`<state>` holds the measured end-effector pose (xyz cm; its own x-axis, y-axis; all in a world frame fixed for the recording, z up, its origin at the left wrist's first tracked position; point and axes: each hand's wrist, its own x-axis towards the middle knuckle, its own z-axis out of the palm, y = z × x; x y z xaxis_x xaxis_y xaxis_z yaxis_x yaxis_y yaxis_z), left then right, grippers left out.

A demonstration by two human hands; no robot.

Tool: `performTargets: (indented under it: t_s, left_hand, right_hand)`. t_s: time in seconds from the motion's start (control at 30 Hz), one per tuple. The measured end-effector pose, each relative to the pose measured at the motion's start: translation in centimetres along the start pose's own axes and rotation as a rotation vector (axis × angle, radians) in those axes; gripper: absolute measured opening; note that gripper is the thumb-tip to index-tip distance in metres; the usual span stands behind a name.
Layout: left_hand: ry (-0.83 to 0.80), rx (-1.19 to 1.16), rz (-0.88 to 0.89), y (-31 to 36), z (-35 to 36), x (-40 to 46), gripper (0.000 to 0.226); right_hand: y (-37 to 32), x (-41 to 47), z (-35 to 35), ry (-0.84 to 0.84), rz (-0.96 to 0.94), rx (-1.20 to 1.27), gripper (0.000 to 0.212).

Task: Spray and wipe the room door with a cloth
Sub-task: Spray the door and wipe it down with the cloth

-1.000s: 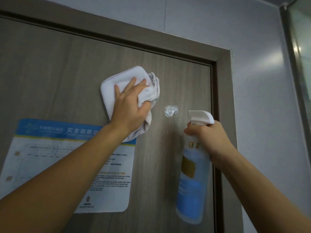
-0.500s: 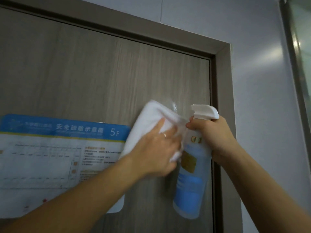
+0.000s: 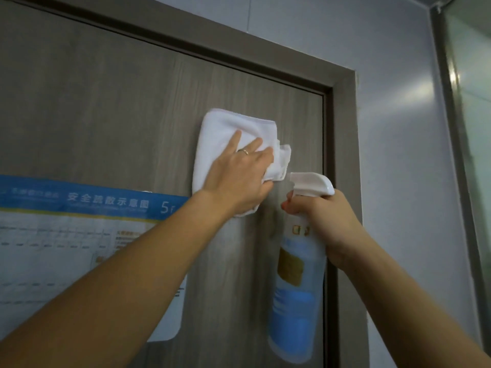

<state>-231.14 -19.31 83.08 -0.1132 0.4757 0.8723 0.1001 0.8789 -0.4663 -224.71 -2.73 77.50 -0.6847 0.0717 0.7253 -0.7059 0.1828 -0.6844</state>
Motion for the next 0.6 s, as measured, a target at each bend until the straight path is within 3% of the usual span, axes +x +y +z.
performTargets:
  t_s: [0.1, 0.2, 0.33, 0.43, 0.6]
  left_hand:
    - [0.002, -0.042, 0.062, 1.5, 0.5, -3.6, 0.06]
    - [-0.066, -0.038, 0.195, 3.7, 0.7, -8.4, 0.06]
    - [-0.14, -0.041, 0.351, 5.0, 1.2, -13.1, 0.053]
    - [-0.127, -0.019, 0.275, 3.8, 1.1, -10.6, 0.054]
    - [-0.049, -0.007, -0.015, 1.2, 0.0, -2.7, 0.052]
  right_hand:
    - [-0.2, -0.3, 0.0, 0.0, -0.024, 0.0, 0.016]
    - [-0.6, -0.5, -0.1, 0.008, -0.021, 0.011, 0.004]
    - [-1.5, -0.6, -0.3, 0.011, -0.006, 0.009, 0.011]
    - [-1.9, -0.8, -0.1, -0.003, -0.007, -0.008, 0.011]
    - [-1.2, -1.1, 0.1, -0.017, -0.025, -0.026, 0.009]
